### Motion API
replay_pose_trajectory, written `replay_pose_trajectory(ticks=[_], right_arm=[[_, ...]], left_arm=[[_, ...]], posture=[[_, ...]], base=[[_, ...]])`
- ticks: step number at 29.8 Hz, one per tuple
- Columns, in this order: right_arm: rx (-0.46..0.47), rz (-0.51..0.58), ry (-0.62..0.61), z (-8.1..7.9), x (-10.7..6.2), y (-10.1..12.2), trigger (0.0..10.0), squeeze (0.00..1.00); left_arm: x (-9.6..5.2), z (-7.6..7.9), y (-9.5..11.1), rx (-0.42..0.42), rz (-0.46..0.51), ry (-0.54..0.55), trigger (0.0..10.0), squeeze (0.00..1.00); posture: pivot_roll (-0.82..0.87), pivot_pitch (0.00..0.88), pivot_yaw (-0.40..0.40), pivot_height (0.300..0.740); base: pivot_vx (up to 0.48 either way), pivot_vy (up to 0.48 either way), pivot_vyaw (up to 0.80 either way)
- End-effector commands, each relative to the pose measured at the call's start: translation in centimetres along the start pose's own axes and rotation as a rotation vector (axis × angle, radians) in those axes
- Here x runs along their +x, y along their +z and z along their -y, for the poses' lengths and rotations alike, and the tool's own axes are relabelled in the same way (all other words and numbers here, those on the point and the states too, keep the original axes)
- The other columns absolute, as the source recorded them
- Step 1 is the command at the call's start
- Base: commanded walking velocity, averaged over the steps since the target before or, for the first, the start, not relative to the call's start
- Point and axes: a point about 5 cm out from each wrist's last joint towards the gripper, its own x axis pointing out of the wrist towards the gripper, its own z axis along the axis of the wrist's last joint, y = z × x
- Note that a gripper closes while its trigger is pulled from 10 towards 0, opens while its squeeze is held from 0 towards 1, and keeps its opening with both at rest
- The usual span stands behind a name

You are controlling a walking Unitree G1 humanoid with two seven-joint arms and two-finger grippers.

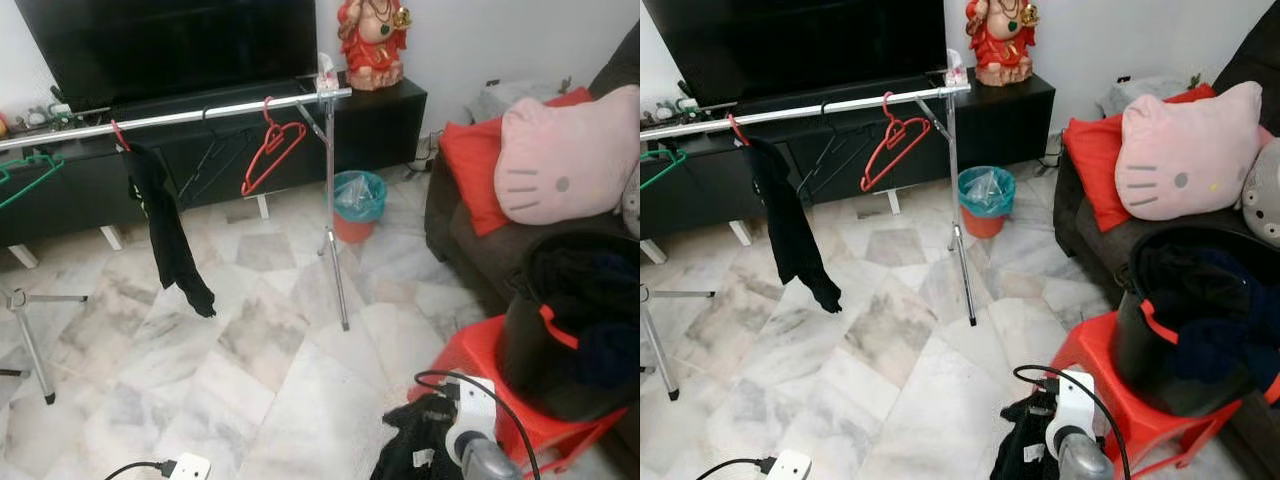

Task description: Hang hanger

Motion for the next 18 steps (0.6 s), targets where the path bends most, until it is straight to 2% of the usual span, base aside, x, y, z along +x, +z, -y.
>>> replay_pose_trajectory(ticks=[1, 7, 18], right_arm=[[0.008, 0.027, -0.033, 0.43, -0.03, 0.28, 10.0, 0.00], [0.038, 0.069, -0.066, 0.97, -0.01, 0.90, 10.0, 0.00], [0.033, 0.075, -0.084, 0.98, 0.07, 1.15, 10.0, 0.00]], left_arm=[[-0.05, -0.18, -0.24, 0.001, -0.010, 0.002, 10.0, 0.00], [-0.07, -0.20, -0.30, 0.005, -0.011, 0.000, 10.0, 0.00], [-0.07, -0.26, -0.29, 0.008, -0.012, 0.001, 10.0, 0.00]], posture=[[-0.05, 0.000, 0.093, 0.740], [-0.05, 0.000, 0.094, 0.740], [-0.04, 0.000, 0.099, 0.740]], base=[[0.000, 0.251, 0.00], [0.000, 0.042, 0.00], [0.000, 0.000, 0.00]])
